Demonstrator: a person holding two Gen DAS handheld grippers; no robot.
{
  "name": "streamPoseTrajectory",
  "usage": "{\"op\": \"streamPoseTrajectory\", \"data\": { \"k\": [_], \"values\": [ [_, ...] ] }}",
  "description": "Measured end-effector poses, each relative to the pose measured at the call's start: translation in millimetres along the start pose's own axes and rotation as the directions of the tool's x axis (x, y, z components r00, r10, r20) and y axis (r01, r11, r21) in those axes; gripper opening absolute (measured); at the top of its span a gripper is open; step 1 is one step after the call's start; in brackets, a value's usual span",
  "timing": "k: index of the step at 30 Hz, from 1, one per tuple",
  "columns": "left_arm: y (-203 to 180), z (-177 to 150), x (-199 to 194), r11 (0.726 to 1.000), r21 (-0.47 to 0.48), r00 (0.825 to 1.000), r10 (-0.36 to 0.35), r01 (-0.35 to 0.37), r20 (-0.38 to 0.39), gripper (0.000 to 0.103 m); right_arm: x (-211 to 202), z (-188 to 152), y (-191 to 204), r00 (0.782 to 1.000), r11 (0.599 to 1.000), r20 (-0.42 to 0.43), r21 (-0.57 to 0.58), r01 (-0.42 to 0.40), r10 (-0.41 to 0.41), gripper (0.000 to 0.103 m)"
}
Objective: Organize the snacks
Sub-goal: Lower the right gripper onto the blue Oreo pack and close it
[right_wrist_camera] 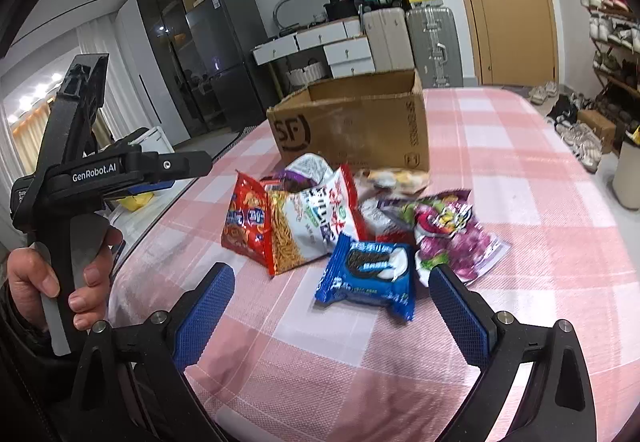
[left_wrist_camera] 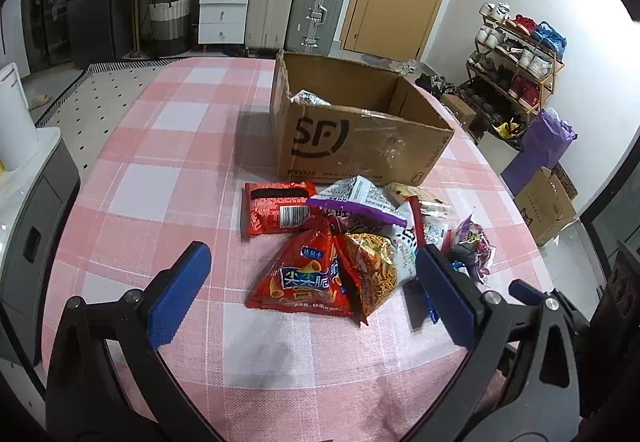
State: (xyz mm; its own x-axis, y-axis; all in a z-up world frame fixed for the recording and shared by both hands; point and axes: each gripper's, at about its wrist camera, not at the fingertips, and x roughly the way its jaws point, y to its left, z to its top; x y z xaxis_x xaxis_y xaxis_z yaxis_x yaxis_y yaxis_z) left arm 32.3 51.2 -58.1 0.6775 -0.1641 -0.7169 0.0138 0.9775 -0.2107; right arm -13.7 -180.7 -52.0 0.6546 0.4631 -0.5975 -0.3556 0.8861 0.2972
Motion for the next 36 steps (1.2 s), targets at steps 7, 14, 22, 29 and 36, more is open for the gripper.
{"op": "streamPoseTrajectory", "data": {
  "k": [7, 14, 22, 29, 36],
  "values": [
    [3, -9, 17, 1.000, -0.001, 1.000, 0.002, -0.002, -0.026, 0.102, 21, -5, -7, 0.999, 0.999, -0.050, 0.029, -0.016, 0.018, 0.100],
    [11, -12, 30, 1.000, -0.012, 0.999, 0.000, 0.000, -0.049, 0.102, 43, -5, -13, 0.996, 0.999, -0.094, 0.041, 0.001, 0.003, 0.099],
    [21, -17, 40, 1.000, -0.026, 0.998, 0.010, -0.012, -0.068, 0.102, 62, 3, -13, 0.990, 0.998, -0.134, 0.034, 0.046, -0.041, 0.083],
    [27, -19, 51, 0.999, -0.030, 0.996, 0.010, -0.012, -0.085, 0.102, 79, 5, -10, 0.980, 0.997, -0.186, 0.008, 0.076, -0.073, 0.068],
    [28, -21, 56, 1.000, -0.026, 0.996, 0.014, -0.016, -0.092, 0.102, 81, 6, -12, 0.974, 0.995, -0.202, -0.008, 0.102, -0.101, 0.050]
  ]
}}
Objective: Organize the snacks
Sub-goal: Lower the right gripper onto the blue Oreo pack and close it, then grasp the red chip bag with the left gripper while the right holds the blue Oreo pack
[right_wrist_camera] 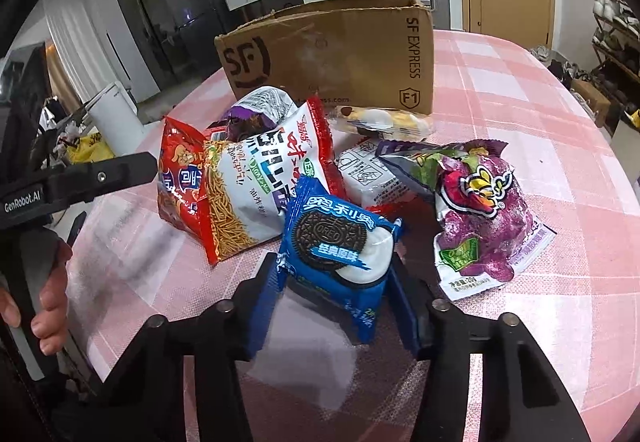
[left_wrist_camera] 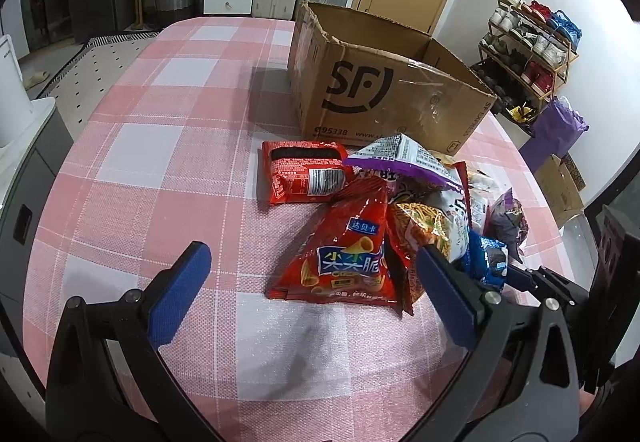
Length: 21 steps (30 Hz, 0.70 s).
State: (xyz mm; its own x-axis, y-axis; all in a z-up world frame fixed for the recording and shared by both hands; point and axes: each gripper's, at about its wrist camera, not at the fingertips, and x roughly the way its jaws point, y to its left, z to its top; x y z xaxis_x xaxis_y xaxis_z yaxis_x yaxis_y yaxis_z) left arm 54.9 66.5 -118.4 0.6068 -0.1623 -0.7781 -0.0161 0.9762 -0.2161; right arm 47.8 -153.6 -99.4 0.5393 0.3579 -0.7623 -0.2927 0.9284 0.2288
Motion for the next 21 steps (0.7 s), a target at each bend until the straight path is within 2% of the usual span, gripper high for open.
{"op": "streamPoseTrajectory", "data": {
  "k": [12, 21],
  "values": [
    [6, -2, 2, 1.000, -0.008, 1.000, 0.014, -0.014, -0.014, 0.102, -10, -2, 1, 0.998, 0.998, 0.037, -0.004, -0.055, 0.055, 0.048],
    [5, -4, 16, 1.000, -0.004, 0.999, 0.013, -0.013, -0.049, 0.102, -17, -2, -1, 0.996, 0.998, 0.061, 0.002, -0.061, 0.061, 0.048]
  ]
}}
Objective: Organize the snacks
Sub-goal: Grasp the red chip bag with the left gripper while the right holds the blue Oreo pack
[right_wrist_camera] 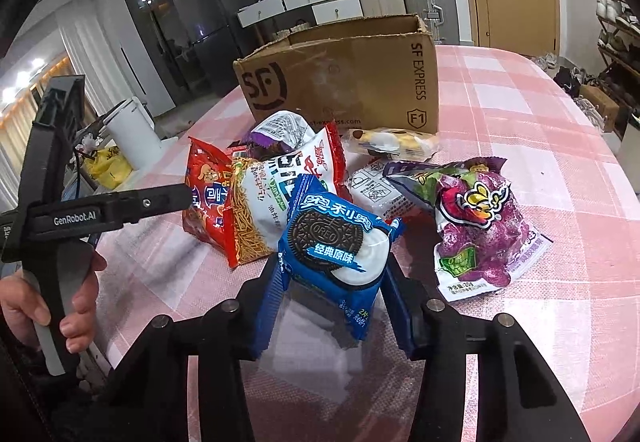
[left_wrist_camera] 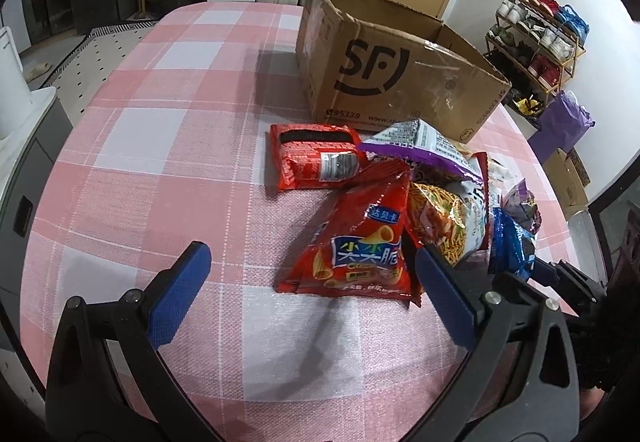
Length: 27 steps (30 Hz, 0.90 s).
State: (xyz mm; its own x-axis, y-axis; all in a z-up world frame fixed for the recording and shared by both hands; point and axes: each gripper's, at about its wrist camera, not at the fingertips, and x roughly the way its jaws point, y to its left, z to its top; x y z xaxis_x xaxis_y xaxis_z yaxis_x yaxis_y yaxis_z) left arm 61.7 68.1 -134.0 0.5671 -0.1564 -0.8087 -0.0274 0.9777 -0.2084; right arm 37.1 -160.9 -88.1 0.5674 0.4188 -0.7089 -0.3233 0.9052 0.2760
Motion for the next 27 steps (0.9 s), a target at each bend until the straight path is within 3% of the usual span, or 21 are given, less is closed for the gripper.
{"op": "streamPoseTrajectory", "data": {
  "k": [27],
  "values": [
    [-2, 14, 54, 0.999, 0.001, 0.997, -0.054, 0.054, -0.060, 0.100, -15, -1, -1, 0.999, 1.000, 0.034, -0.008, 0.025, -0.025, 0.048]
  ]
}}
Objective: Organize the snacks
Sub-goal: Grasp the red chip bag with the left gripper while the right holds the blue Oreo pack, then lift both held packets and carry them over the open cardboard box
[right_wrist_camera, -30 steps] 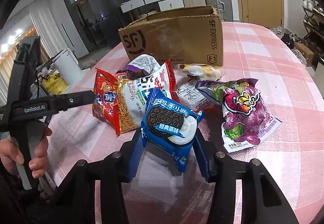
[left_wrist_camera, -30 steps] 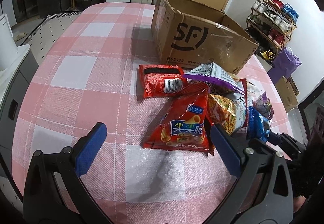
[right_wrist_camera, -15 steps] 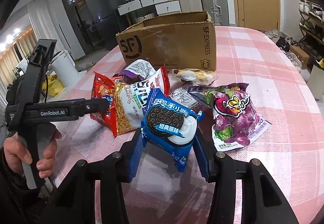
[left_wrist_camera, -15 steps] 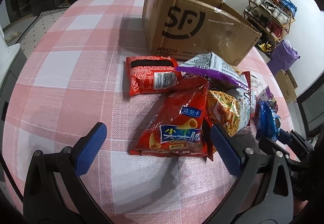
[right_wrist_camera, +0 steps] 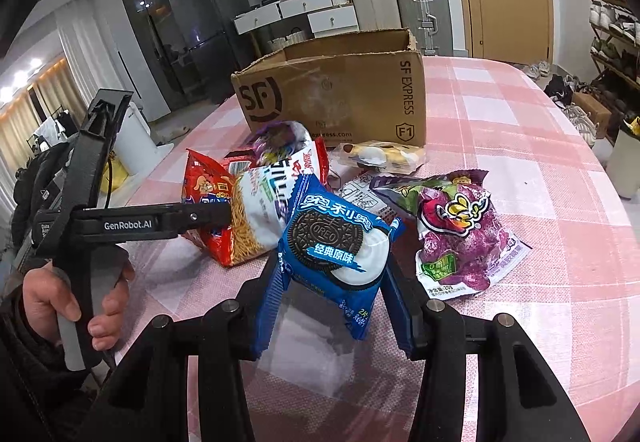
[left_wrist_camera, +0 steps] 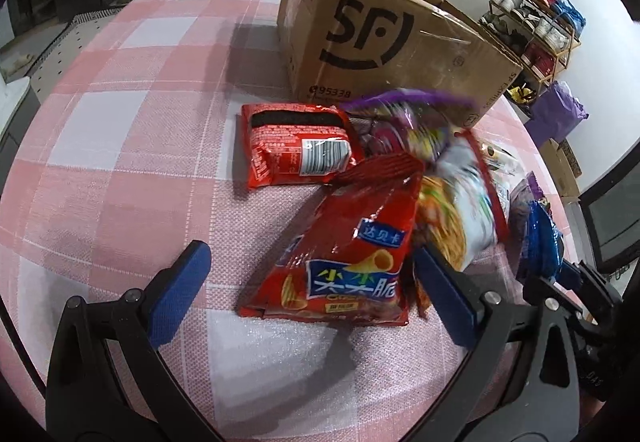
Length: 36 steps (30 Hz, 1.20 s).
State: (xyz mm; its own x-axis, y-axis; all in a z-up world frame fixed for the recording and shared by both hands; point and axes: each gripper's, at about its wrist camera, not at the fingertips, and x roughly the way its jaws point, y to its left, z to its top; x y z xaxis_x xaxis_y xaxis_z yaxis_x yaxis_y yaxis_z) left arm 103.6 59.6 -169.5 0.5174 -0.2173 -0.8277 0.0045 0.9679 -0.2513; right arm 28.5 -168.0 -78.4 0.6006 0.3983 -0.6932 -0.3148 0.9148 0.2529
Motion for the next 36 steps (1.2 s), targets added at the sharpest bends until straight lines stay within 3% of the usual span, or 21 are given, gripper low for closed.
{"op": "streamPoseTrajectory", "data": {
  "k": [2, 5, 7, 9, 17, 36],
  "values": [
    [-1, 2, 2, 1.000, 0.009, 1.000, 0.004, -0.004, 0.006, 0.094, 0, 0, 0, 1.000, 1.000, 0.001, 0.002, -0.001, 0.001, 0.048],
    [-2, 4, 2, 1.000, 0.025, 1.000, 0.005, -0.005, 0.009, 0.071, -1, -1, -1, 1.000, 1.000, 0.002, 0.003, -0.002, 0.002, 0.048],
    [-2, 6, 3, 0.999, 0.027, 0.999, -0.036, 0.036, 0.005, 0.048, -1, -1, 0, 1.000, 1.000, 0.002, 0.004, -0.002, 0.002, 0.048],
    [0, 7, 1, 0.998, 0.021, 0.998, -0.058, 0.058, 0.003, 0.045, -3, -1, 0, 1.000, 1.000, 0.004, 0.002, -0.003, 0.003, 0.048],
    [-7, 8, -2, 0.997, 0.071, 0.999, -0.042, 0.042, 0.001, 0.044, -11, -1, 4, 1.000, 1.000, 0.022, -0.004, -0.003, 0.003, 0.048],
    [-12, 4, -44, 0.992, 0.120, 0.996, -0.034, 0.024, 0.082, 0.044, -21, 7, 11, 0.998, 1.000, 0.054, -0.013, -0.008, 0.009, 0.048]
  ]
}}
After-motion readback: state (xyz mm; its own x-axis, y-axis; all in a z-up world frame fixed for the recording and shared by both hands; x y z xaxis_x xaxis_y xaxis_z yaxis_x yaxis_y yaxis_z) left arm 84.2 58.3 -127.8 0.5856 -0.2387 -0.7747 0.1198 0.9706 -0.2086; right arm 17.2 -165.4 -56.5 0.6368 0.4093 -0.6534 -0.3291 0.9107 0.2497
